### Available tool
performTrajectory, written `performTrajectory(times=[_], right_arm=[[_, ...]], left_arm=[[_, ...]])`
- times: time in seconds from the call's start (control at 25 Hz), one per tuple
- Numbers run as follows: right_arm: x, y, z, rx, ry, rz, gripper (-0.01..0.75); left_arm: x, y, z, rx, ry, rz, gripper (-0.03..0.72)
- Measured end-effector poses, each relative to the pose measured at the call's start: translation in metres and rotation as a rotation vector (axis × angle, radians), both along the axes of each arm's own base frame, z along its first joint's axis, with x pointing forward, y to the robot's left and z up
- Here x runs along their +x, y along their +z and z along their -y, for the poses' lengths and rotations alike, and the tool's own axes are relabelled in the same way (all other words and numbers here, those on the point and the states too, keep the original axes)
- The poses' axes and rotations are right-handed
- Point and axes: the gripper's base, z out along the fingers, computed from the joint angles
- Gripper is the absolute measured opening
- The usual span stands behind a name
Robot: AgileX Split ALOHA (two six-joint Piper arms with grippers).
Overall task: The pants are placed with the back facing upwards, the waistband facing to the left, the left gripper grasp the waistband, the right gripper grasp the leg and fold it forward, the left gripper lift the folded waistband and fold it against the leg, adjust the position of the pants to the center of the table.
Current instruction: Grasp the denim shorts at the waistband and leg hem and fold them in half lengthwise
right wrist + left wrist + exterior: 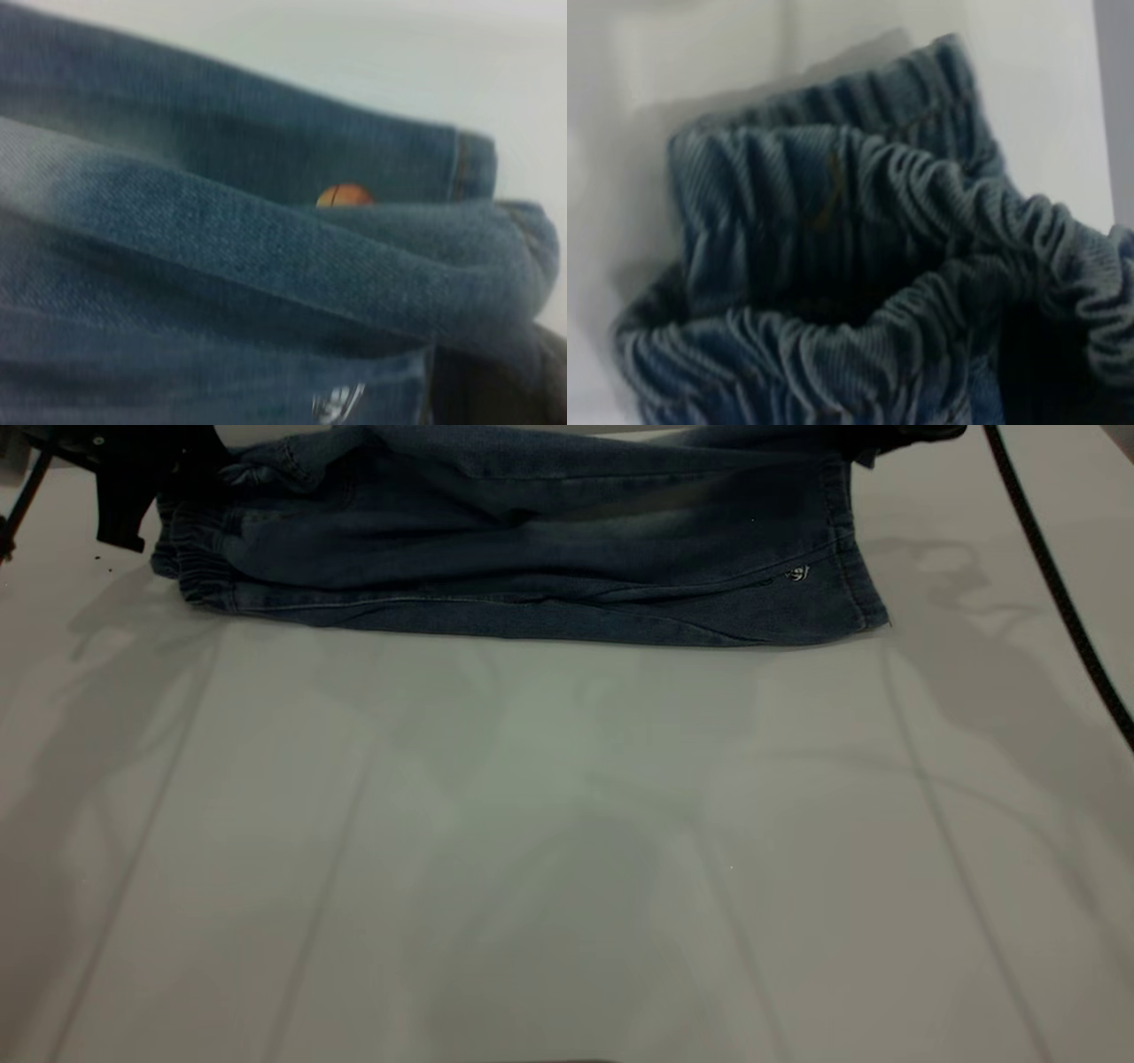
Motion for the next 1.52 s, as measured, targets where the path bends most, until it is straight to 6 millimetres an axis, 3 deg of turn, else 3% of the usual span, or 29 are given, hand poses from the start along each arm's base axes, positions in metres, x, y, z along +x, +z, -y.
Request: performTrajectory(times=[0.16, 0.32, 0.52, 0.64, 0.8, 1.04, 1.32, 1.52], right_arm=[[0.001, 0.001, 0.000, 0.001, -0.002, 0.008, 0.076], [0.001, 0.001, 0.000, 0.001, -0.003, 0.009, 0.190], [0.000, 0.000, 0.000, 0.002, -0.002, 0.001, 0.367], [-0.001, -0.001, 0.000, 0.003, 0.000, -0.012, 0.419], [-0.003, -0.001, -0.001, 0.005, 0.007, -0.038, 0.433], [-0.009, 0.008, -0.002, 0.013, 0.030, -0.093, 0.434], [-0.020, 0.024, -0.010, 0.000, 0.104, -0.160, 0.435], [-0.028, 0.022, -0.026, -0.008, 0.165, -0.217, 0.435]], left_arm=[[0.003, -0.003, 0.001, 0.021, -0.032, 0.000, 0.094], [0.003, -0.005, 0.001, 0.017, -0.039, -0.007, 0.139], [0.003, -0.006, 0.003, 0.042, -0.091, -0.009, 0.318], [0.005, -0.003, 0.005, 0.089, -0.161, 0.000, 0.437], [0.015, 0.010, 0.011, 0.183, -0.332, 0.054, 0.520], [0.027, 0.039, 0.031, 0.340, -0.754, 0.200, 0.533], [0.013, 0.034, 0.038, 0.542, -1.161, 0.145, 0.533], [0.006, 0.026, 0.014, 0.652, -1.233, -0.030, 0.533]])
